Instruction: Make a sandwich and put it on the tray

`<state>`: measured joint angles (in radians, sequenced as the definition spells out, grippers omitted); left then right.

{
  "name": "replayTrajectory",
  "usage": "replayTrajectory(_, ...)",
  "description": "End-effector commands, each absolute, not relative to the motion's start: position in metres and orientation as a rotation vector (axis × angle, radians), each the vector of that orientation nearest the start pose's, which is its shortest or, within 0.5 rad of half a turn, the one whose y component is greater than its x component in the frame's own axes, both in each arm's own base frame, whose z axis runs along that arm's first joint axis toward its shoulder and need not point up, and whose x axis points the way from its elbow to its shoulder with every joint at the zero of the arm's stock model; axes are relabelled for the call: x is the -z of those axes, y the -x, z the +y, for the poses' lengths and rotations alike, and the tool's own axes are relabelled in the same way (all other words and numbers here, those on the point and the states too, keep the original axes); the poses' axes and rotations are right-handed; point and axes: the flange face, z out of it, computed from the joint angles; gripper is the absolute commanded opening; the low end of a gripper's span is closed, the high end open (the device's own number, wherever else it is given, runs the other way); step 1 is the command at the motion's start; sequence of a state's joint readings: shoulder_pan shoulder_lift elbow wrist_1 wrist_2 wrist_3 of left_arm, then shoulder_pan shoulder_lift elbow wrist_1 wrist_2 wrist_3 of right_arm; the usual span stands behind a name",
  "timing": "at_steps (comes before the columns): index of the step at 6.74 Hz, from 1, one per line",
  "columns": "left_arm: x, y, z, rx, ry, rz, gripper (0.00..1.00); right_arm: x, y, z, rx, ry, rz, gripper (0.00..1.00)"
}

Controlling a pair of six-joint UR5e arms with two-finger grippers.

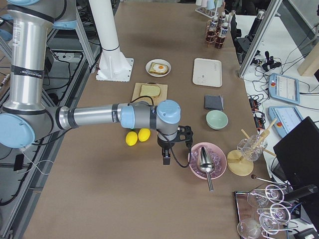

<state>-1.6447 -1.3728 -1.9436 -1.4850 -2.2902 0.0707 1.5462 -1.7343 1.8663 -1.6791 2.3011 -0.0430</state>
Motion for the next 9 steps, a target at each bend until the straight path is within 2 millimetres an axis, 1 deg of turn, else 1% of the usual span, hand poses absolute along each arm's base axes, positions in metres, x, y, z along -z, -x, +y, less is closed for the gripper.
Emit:
replayTrajectory(1,-0.581,0.098,-0.390,-0.021,-0.125,0.712,0.98,-0.602,-0.057,-0.423,0.074,-0.032,-0.729,1.00)
replayTrajectory(4,-0.583,0.099,-0.389,-0.014,-0.119,0.708,0.98,-0.601,-0.056,-0.423,0.076,-0.034,-0.735,1.00)
replayTrajectory(5,-0.588,0.098,-0.390,0.002,-0.106,0.708,0.98,-0.602,-0.056,-0.422,0.075,-0.031,-0.735,1.00)
replayTrajectory(7,-0.591,0.099,-0.388,0.007,-0.099,0.710,0.98,-0.602,-0.056,-0.422,0.075,-0.031,-0.735,1.00)
replayTrajectory(9,-0.601,0.097,-0.372,0.015,-0.075,0.711,0.98,-0.600,-0.056,-0.424,0.077,-0.037,-0.735,1.00)
